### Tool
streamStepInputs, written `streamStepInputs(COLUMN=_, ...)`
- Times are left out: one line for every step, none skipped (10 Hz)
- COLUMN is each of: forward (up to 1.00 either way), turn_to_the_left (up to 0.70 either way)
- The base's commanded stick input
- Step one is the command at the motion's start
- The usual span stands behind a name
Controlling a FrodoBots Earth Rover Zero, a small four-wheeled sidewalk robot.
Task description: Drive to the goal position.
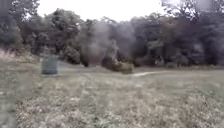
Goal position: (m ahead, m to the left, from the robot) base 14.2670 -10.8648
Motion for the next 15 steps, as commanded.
streamStepInputs(forward=0.5, turn_to_the_left=-0.09)
streamStepInputs(forward=0.5, turn_to_the_left=-0.09)
streamStepInputs(forward=0.5, turn_to_the_left=-0.09)
streamStepInputs(forward=0.5, turn_to_the_left=-0.1)
streamStepInputs(forward=0.5, turn_to_the_left=-0.1)
streamStepInputs(forward=0.5, turn_to_the_left=-0.05)
streamStepInputs(forward=0.5, turn_to_the_left=-0.11)
streamStepInputs(forward=0.5, turn_to_the_left=-0.2)
streamStepInputs(forward=0.5, turn_to_the_left=-0.16)
streamStepInputs(forward=0.5, turn_to_the_left=-0.12)
streamStepInputs(forward=0.5, turn_to_the_left=0.0)
streamStepInputs(forward=0.5, turn_to_the_left=0.0)
streamStepInputs(forward=0.5, turn_to_the_left=0.0)
streamStepInputs(forward=0.5, turn_to_the_left=0.0)
streamStepInputs(forward=0.5, turn_to_the_left=0.0)
